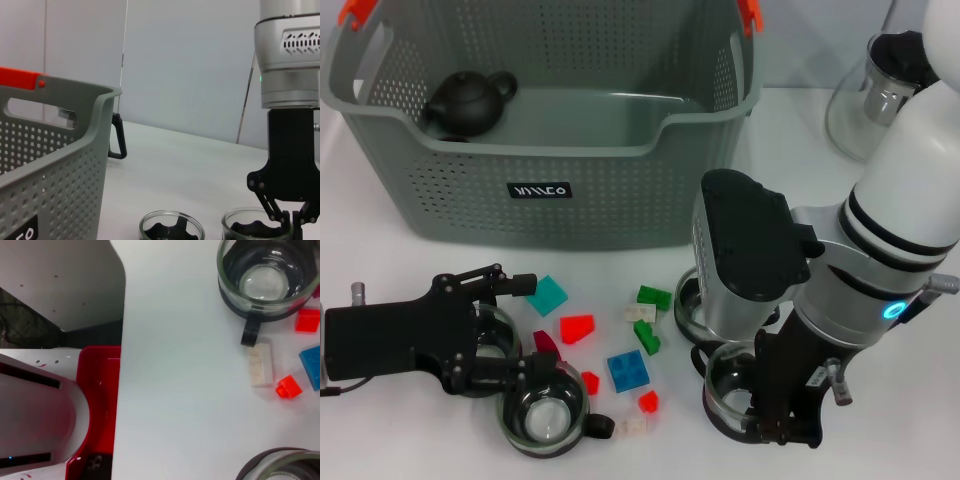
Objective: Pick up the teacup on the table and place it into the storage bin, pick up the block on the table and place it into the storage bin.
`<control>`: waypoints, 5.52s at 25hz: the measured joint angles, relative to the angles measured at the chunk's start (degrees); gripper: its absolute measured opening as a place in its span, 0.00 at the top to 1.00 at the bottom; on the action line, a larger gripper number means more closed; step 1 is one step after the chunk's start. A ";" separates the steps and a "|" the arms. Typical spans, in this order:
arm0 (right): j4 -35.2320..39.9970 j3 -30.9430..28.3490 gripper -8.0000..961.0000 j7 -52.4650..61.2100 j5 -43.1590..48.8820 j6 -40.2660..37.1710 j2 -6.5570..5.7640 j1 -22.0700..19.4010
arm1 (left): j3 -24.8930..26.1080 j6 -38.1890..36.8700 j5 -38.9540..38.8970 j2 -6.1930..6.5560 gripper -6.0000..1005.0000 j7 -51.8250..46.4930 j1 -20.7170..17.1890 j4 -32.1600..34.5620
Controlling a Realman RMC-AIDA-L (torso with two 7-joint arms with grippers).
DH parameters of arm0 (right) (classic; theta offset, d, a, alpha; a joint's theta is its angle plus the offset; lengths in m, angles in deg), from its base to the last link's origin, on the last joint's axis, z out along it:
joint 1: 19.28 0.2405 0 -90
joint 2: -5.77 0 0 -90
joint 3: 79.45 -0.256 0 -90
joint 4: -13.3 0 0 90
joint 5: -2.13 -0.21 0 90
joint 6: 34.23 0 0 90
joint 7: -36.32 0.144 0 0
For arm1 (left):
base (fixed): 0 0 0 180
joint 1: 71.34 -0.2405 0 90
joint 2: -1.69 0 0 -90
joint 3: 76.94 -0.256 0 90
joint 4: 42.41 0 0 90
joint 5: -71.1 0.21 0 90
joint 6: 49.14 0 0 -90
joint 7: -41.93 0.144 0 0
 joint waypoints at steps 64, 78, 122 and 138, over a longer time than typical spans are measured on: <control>-26.81 -39.56 0.93 16.72 8.35 30.40 -4.75 30.34 | 4.48 2.01 -1.88 -1.51 0.10 0.88 0.18 0.00; -43.76 -38.94 0.93 14.16 10.08 47.89 -2.89 32.19 | 4.49 2.31 -2.12 -2.18 0.10 0.81 -0.26 0.00; -48.64 -38.34 0.92 9.76 9.98 48.65 -1.30 31.02 | 4.49 3.18 -2.90 -3.43 0.10 0.88 0.97 -0.09; -48.19 -38.74 0.84 10.20 9.70 50.61 -1.30 30.53 | 4.49 3.25 -3.44 -3.43 0.10 0.88 0.96 -0.09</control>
